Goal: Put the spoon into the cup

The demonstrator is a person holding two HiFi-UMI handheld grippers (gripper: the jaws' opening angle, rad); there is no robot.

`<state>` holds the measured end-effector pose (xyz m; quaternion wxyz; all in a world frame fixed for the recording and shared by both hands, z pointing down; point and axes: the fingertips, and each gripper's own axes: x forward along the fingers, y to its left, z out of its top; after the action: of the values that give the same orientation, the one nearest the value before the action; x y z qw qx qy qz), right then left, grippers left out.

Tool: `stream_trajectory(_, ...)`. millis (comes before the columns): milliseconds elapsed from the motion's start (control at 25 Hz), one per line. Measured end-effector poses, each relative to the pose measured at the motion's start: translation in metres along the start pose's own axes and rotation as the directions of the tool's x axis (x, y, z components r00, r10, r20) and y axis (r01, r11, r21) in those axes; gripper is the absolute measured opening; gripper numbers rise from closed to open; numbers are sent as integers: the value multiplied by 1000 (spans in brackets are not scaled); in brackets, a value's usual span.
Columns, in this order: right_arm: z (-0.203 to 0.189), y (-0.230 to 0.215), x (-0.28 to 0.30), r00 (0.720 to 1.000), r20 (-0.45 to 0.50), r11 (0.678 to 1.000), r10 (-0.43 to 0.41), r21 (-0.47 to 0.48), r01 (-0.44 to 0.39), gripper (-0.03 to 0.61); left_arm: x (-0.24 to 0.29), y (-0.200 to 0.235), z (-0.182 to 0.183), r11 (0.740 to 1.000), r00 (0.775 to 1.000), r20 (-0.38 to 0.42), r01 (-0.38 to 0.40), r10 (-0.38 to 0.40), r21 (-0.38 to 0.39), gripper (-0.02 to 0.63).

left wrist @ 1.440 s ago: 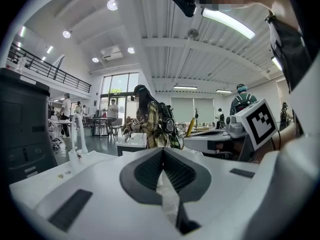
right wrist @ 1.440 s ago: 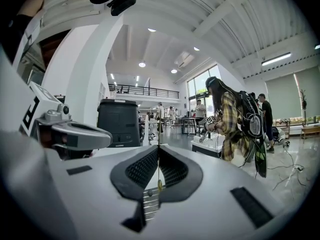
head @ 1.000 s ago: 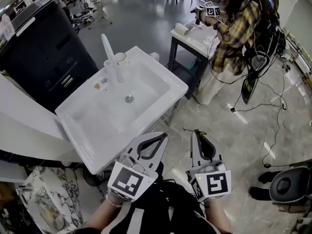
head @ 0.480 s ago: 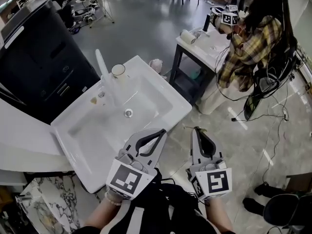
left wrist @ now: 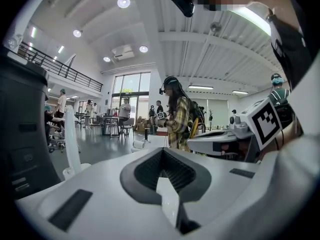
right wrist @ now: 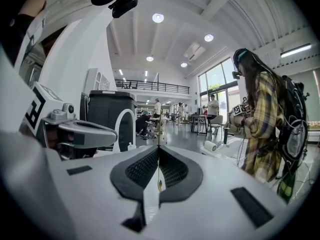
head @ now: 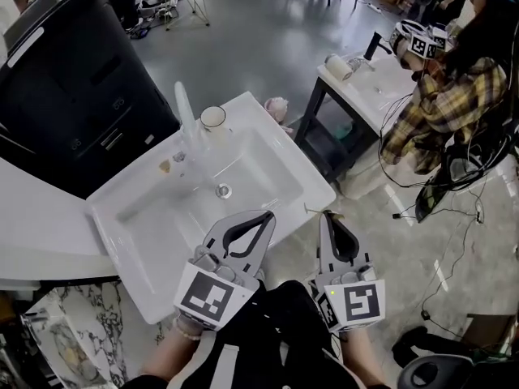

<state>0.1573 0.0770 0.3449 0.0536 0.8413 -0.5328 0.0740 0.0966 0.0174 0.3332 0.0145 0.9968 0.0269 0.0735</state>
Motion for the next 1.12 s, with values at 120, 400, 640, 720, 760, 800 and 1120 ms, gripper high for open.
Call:
stream_trajectory(120, 0, 9, 13, 999, -10, 999, 39, -9, -39, 8, -5, 14, -3, 999, 999, -1, -42, 42, -16, -3)
stream_trajectory(400, 5, 22, 41, 991, -16, 991, 133, -29, -133, 8, -13, 37, -7, 990, 990, -13, -138, 138, -23, -4)
stream_trajectory(640, 9, 26, 71, 973, -25, 972, 231, -41, -232, 8, -11, 59, -5, 970, 970, -12, -241, 241, -38, -3)
stream_trajectory(720, 10, 26, 81, 963, -30, 962, 268, -47, -269, 8, -10, 67, -6, 958, 959, -17, -283, 282, -51, -3)
stream_trajectory(760, 10, 26, 86, 958, -35, 957, 286, -50, -287, 8, -10, 70, -7, 951, 953, -21, -304, 304, -56, -3)
stream_trajectory(800, 11, 26, 90, 952, -39, 951, 304, -54, -306, 8, -9, 74, -8, 944, 946, -24, -325, 324, -62, -3)
stream_trajectory(1120, 16, 23, 128, 905, -56, 902, 422, -77, -426, 8, -5, 96, -6, 884, 888, -34, -460, 459, -88, -3)
